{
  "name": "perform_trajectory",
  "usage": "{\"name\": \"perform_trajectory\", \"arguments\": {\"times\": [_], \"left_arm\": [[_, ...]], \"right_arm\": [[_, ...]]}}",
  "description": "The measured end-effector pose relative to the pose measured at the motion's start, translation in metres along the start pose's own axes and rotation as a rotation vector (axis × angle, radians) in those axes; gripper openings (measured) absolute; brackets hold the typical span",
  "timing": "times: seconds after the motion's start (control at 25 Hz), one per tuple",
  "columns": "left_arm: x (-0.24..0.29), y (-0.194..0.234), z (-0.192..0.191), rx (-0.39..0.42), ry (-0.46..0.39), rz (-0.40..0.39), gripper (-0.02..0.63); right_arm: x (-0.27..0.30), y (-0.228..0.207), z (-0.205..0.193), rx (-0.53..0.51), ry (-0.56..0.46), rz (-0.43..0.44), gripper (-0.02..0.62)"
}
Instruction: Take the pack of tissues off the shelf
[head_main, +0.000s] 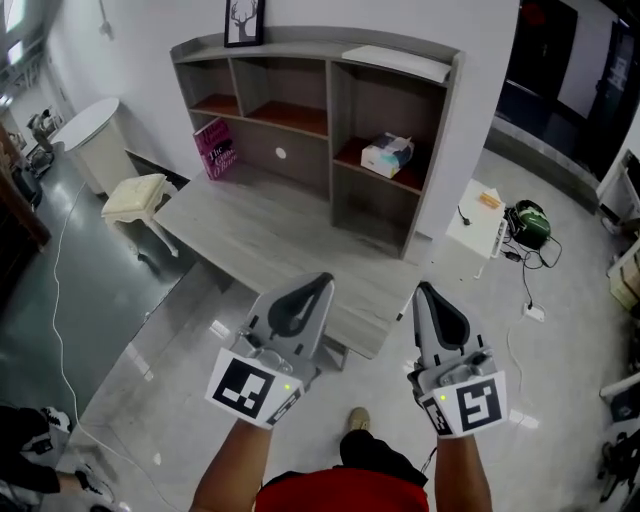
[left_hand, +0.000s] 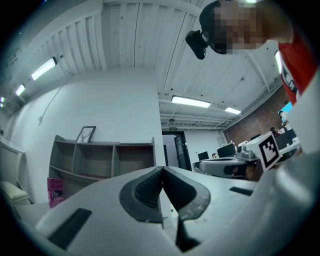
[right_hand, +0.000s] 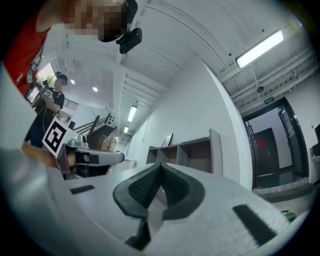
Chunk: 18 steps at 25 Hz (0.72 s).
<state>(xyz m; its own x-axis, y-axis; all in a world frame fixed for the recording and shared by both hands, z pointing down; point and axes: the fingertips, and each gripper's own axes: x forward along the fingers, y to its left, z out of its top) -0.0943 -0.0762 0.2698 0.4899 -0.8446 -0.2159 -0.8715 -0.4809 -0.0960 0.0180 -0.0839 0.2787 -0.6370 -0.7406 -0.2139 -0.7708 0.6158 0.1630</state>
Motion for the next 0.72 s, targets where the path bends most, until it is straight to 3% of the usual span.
{"name": "perform_trajectory", "arguments": {"times": [0.32, 0.72], "left_arm": [[0.1, 0.032, -0.029, -0.024, 0.02, 0.028, 0.008], [0.171, 0.081, -0.058, -0.043, 0.04, -0.014, 0.011]], "right_arm": [[0.062, -0.078, -0.024, 0.01, 0.0, 0.035, 0.005], [0.119, -0.106, -0.048, -0.011, 0.043, -0.028, 0.005]]}}
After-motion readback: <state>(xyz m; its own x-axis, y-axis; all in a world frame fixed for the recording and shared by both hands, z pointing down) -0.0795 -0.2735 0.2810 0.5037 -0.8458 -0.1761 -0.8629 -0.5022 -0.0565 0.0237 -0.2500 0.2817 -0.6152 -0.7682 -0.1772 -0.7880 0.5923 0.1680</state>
